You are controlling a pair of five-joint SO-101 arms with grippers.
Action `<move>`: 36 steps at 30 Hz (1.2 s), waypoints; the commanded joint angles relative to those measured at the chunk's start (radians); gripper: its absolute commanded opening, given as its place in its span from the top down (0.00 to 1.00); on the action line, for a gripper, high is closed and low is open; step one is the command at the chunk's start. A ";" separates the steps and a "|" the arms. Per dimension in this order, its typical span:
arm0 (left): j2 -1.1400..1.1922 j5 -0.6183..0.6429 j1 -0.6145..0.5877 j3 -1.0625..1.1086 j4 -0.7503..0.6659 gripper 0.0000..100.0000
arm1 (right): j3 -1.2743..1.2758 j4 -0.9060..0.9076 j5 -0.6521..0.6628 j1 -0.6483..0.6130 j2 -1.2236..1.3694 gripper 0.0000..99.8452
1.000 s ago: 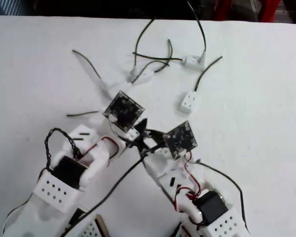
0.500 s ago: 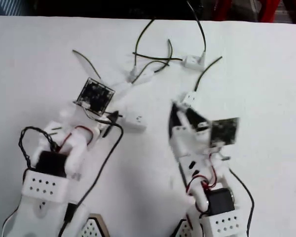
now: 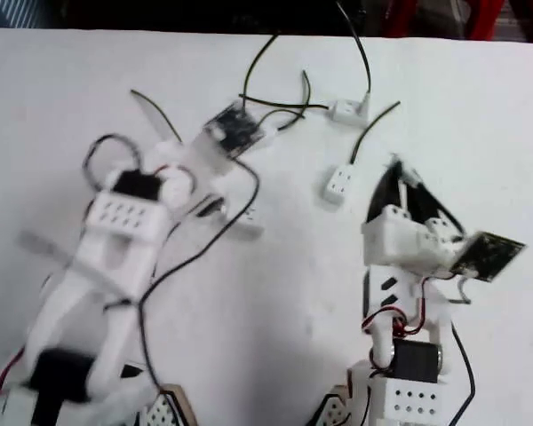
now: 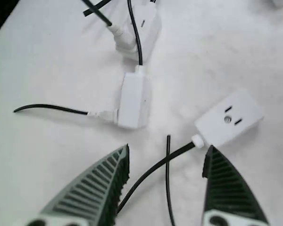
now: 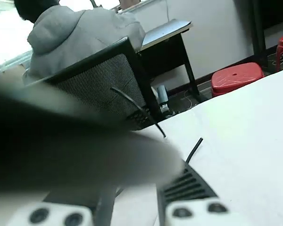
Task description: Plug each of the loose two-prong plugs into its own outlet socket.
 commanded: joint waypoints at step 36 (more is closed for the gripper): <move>1.104 0.540 0.404 -1.114 -0.097 0.74 | -0.015 -0.054 -0.015 0.145 -0.024 0.98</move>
